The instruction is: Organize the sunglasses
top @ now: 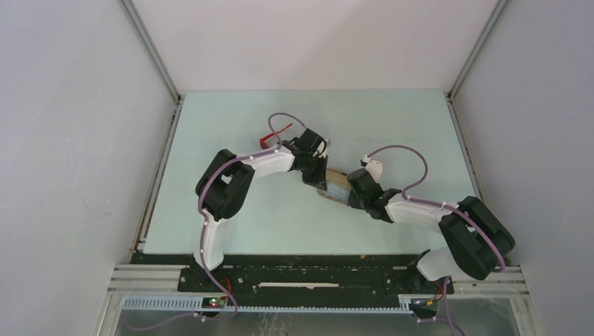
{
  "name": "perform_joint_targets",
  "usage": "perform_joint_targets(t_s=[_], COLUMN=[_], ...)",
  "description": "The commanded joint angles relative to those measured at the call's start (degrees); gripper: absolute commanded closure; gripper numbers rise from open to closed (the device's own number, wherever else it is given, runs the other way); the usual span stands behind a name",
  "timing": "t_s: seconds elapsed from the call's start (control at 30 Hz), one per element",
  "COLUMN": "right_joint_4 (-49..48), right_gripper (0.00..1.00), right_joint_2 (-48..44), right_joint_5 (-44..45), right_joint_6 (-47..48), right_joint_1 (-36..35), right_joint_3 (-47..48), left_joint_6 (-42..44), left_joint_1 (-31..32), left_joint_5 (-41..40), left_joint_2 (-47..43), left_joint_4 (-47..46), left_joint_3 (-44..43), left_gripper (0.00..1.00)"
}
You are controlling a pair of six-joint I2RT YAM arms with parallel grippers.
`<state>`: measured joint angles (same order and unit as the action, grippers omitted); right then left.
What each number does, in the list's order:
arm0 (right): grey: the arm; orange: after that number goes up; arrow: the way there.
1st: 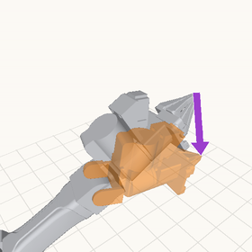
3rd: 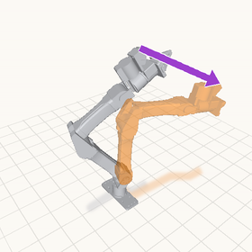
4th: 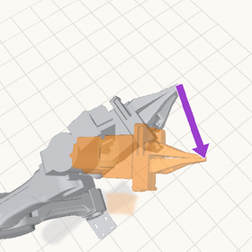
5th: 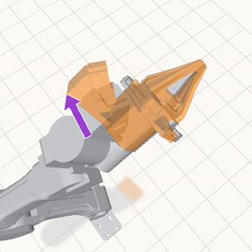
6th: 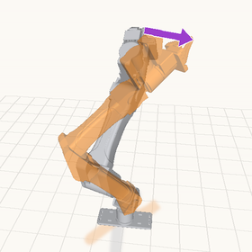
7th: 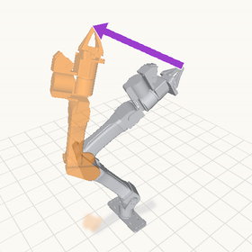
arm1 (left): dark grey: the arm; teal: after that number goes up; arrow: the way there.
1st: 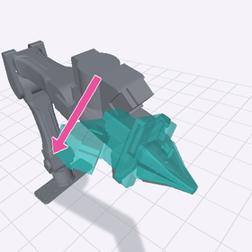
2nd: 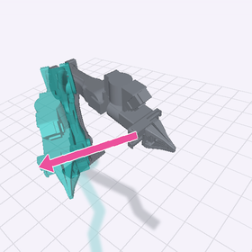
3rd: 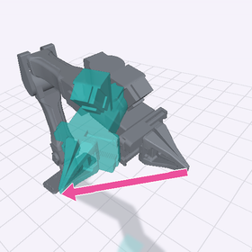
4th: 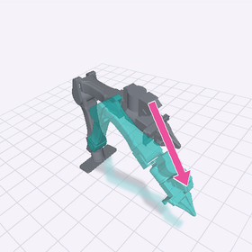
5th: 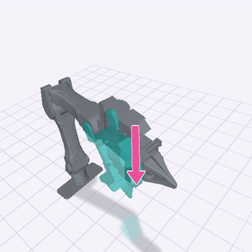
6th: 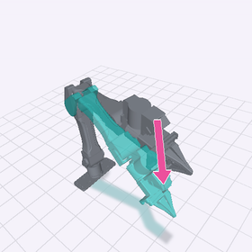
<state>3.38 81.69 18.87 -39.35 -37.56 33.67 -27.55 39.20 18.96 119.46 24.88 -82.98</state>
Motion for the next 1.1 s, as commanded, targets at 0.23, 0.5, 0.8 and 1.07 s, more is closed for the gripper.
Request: perform_joint_targets(t_s=[0.23,0.5,0.8,1.07], right_joint_4=[-1.1,-1.9,-2.5,-2.8], right_gripper=[1.0,1.0,1.0,1.0], right_joint_2=[-0.6,-1.5,-1.6,-1.0], right_joint_5=[7.0,6.8,5.9,5.6], right_joint_6=[5.5,7.7,8.8,8.4], right_joint_1=[0.8,1.2,1.6,2.3], right_joint_3=[-0.8,-0.8,-0.8,-0.8], left_joint_6=[2.0,4.6,4.9,4.6], left_joint_1=[-0.3,-0.3,0.4,0.6], left_joint_5=[-2.4,-1.8,-2.1,-3.7], left_joint_2=[-4.2,-4.7,-6.2,-7.7], left_joint_4=[-0.7,0.6,0.9,1.8], left_joint_3=[5.0,4.8,4.7,4.6], left_gripper=[1.0,1.0,0.92,0.61])
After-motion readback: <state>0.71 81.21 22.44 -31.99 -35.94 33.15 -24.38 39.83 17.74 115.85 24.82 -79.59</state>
